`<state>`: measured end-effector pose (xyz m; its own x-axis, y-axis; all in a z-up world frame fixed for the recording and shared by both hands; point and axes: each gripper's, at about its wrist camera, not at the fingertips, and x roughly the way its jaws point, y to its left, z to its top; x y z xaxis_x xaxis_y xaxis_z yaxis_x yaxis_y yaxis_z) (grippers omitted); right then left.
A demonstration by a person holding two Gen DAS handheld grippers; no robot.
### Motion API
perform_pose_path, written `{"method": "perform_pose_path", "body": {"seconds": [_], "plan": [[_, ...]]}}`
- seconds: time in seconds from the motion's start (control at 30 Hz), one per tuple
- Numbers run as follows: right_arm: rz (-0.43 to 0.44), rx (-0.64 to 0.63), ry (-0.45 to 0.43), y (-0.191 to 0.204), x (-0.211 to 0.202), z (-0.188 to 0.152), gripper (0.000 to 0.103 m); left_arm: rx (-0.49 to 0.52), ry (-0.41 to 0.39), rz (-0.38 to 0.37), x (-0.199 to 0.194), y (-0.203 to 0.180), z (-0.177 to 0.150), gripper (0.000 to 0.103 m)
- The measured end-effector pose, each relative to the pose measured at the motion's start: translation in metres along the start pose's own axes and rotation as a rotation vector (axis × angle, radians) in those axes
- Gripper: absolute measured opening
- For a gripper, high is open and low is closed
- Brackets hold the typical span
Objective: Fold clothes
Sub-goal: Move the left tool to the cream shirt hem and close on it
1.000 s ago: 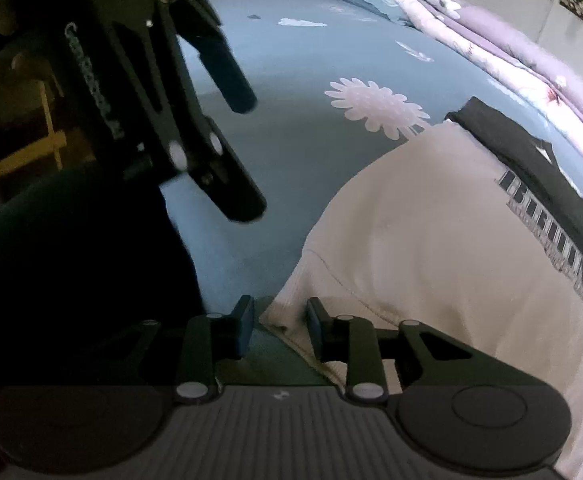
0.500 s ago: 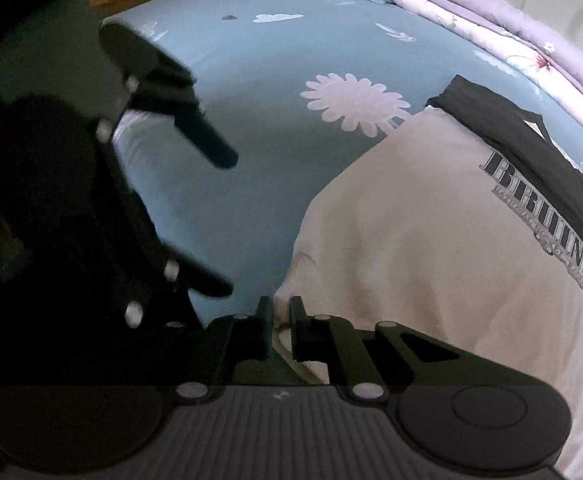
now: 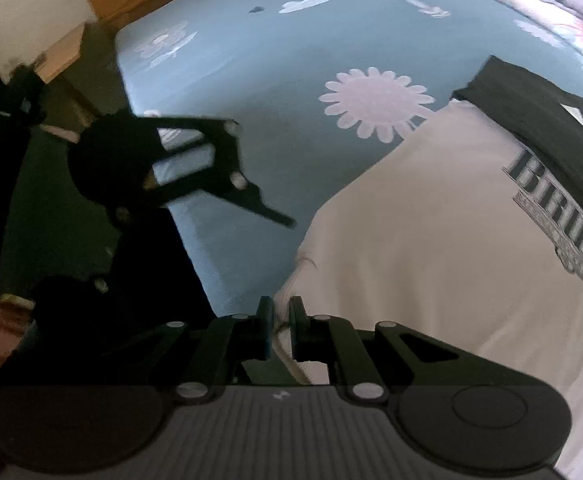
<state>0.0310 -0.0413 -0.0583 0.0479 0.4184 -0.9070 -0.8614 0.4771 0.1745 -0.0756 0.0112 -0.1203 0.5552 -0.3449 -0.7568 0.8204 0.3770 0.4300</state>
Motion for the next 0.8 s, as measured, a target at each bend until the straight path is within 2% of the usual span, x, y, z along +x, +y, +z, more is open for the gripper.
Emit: {"method": "perform_pose_path", "body": {"seconds": [0.13,0.2,0.27,0.33,0.37,0.4,0.5,0.63,0.7,0.73,0.77,0.8], "plan": [[0.021,-0.036,0.05,-0.003,0.002,0.01,0.01,0.123,0.003,0.02,0.017,-0.003,0.007,0.09],[0.029,-0.046,0.068,-0.003,0.003,0.012,0.01,0.168,0.01,0.011,0.026,-0.002,0.01,0.09],[0.033,-0.052,0.078,-0.004,0.003,0.013,0.011,0.197,0.032,-0.013,0.034,0.001,0.013,0.085],[0.034,-0.057,0.085,-0.004,0.004,0.014,0.011,0.187,0.05,-0.052,0.038,0.005,0.016,0.052],[0.035,-0.059,0.086,-0.004,0.003,0.014,0.011,0.174,0.059,-0.068,0.04,0.007,0.017,0.043],[0.036,-0.059,0.087,-0.005,0.003,0.014,0.011,0.161,0.069,-0.084,0.042,0.009,0.018,0.031],[0.041,-0.053,0.087,-0.007,0.002,0.012,0.011,0.107,0.08,-0.113,0.042,0.017,0.02,0.012],[0.031,-0.026,0.046,-0.012,-0.007,0.006,0.016,0.026,0.078,-0.125,0.039,0.029,0.018,0.008],[0.008,0.003,-0.029,-0.014,-0.025,-0.003,0.031,-0.015,0.07,-0.117,0.036,0.035,0.017,0.007],[-0.007,0.025,-0.071,-0.017,-0.035,-0.01,0.036,-0.037,0.067,-0.116,0.035,0.038,0.016,0.007],[-0.038,0.046,-0.114,-0.018,-0.044,-0.02,0.045,-0.061,0.063,-0.118,0.034,0.041,0.016,0.007],[-0.069,0.06,-0.153,-0.018,-0.052,-0.031,0.048,-0.088,0.058,-0.121,0.032,0.046,0.015,0.007]]}}
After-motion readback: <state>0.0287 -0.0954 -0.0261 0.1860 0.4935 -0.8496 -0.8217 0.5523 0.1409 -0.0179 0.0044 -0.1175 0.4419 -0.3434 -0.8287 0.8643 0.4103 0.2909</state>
